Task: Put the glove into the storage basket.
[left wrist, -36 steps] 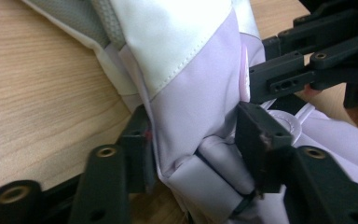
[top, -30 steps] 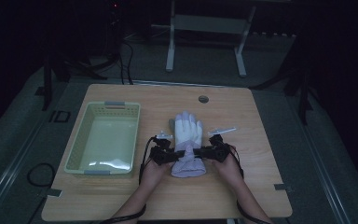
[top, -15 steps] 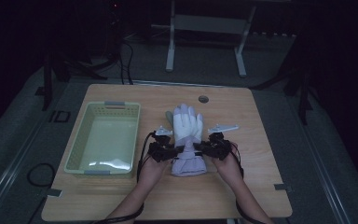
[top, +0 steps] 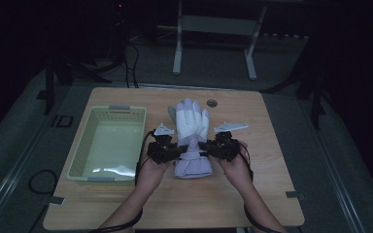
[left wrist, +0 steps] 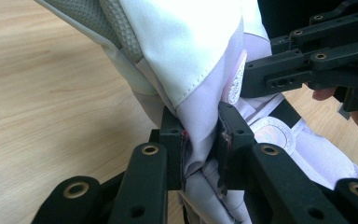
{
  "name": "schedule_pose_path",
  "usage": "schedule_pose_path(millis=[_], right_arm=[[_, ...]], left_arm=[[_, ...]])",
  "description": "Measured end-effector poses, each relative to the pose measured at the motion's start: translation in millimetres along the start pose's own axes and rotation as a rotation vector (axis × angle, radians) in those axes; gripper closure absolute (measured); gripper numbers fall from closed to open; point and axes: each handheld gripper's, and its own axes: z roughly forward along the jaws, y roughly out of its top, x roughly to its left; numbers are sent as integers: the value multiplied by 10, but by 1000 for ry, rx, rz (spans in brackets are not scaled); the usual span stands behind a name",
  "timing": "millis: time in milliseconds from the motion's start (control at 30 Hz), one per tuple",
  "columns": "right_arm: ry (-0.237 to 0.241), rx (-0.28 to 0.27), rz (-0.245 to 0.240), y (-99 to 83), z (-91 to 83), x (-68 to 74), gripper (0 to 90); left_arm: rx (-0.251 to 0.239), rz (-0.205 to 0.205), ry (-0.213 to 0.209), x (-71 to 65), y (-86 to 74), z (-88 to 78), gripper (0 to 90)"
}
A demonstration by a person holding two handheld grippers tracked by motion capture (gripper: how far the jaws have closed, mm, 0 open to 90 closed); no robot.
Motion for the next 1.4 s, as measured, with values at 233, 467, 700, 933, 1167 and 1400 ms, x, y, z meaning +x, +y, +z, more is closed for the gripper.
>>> schedule_pose_path(millis=[233, 467, 700, 933, 1167, 1400], right_arm=[[3, -21, -1, 169, -24, 114, 775], [12, -30, -12, 310, -30, 213, 774], [35, -41, -34, 503, 9, 384, 774], [54, -50, -56, 679, 79, 568, 774], [70, -53, -67, 790, 193, 742, 774], [94, -44, -94, 944, 346, 954, 775]], left_arm=[[0, 4, 13, 36, 126, -187, 757], [-3, 9, 29, 74, 205, -367, 757], [-10, 15, 56, 141, 269, -619, 757], [-14, 19, 80, 222, 305, -848, 757], [-19, 10, 104, 357, 268, -1077, 757], [-25, 0, 131, 476, 233, -1291, 757]])
